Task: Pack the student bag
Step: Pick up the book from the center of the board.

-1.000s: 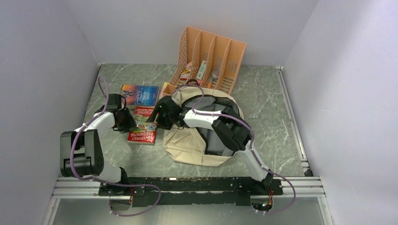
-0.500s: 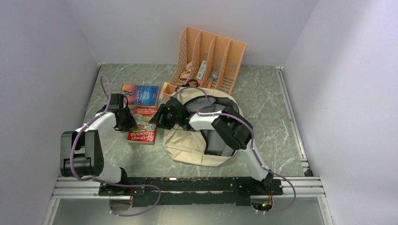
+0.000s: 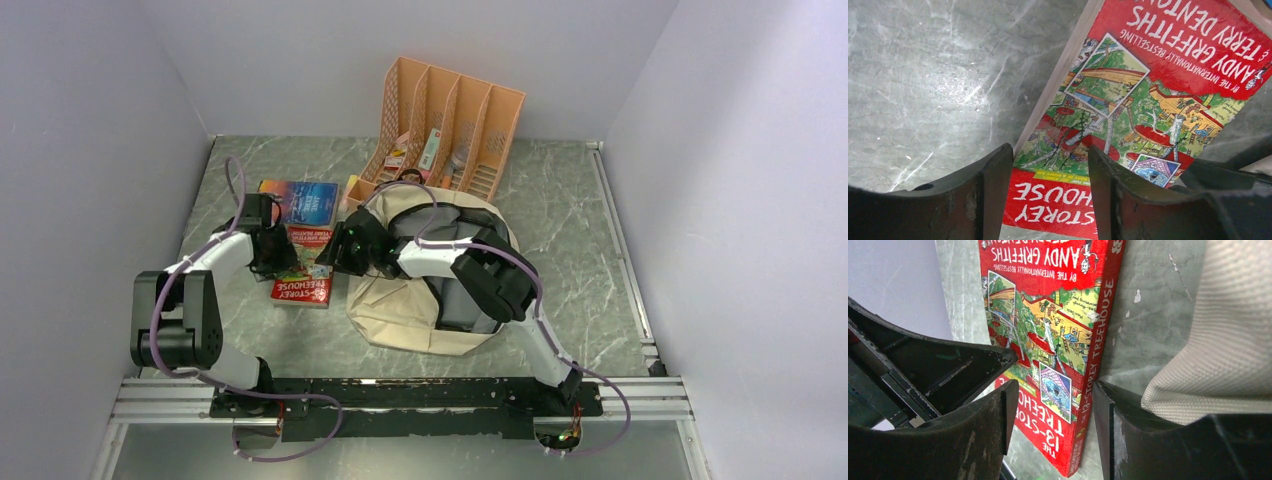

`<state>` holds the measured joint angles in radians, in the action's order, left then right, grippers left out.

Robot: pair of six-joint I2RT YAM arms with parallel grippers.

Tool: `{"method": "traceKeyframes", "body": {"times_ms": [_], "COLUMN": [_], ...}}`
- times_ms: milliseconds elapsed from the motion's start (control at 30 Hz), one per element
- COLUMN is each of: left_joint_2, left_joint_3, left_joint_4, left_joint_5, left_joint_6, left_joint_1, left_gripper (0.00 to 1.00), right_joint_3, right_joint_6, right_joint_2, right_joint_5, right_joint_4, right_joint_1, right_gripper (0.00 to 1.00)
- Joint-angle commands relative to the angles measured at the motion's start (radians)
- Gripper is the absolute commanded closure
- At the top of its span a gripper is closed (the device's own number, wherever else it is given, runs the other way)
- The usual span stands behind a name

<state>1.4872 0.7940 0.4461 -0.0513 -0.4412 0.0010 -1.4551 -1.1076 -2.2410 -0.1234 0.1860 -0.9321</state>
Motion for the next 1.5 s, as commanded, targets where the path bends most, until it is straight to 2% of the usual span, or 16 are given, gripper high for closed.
{"method": "traceKeyframes", "body": {"times_ms": [0,300,433,633,800,933,967,1300,1467], "left_joint_2": [0.047,0.105,0.127,0.148,0.157,0.137,0.132,0.15,0.147], "left_joint_3": [0.064,0.102,0.074,0.012,-0.03,-0.056,-0.064,-0.113,-0.146], "left_joint_4": [0.058,0.036,0.009,-0.046,-0.06,-0.058,-0.057,-0.073,-0.086], "left_joint_5": [-0.017,-0.017,0.038,0.155,0.147,0.12,0.114,0.085,0.058], "left_joint_6": [0.015,0.088,0.092,0.034,-0.013,-0.044,-0.051,-0.093,-0.12], "left_joint_1": [-0.016,0.06,0.07,0.07,0.079,0.12,0.131,0.159,0.183], "left_gripper": [0.39,0.37,0.38,0.55,0.7,0.93,0.95,0.95,0.95], "right_joint_3": [-0.013,-0.012,-0.011,-0.006,-0.005,-0.001,-0.001,-0.088,-0.086], "right_joint_6": [0.052,0.075,0.075,0.067,0.061,0.06,0.059,0.052,0.036], "right_joint_2": [0.021,0.025,0.025,0.024,0.023,0.026,0.025,-0.016,-0.032], "right_joint_5": [0.088,0.08,0.073,0.086,0.101,0.112,0.112,0.201,0.195], "right_joint_4": [-0.128,-0.15,-0.146,-0.152,-0.18,-0.183,-0.183,-0.388,-0.393], "right_joint_1": [-0.014,-0.014,-0.014,-0.013,-0.006,-0.002,-0.001,0.006,0.009], "right_gripper": [0.39,0.37,0.36,0.36,0.36,0.36,0.36,0.29,0.29]}}
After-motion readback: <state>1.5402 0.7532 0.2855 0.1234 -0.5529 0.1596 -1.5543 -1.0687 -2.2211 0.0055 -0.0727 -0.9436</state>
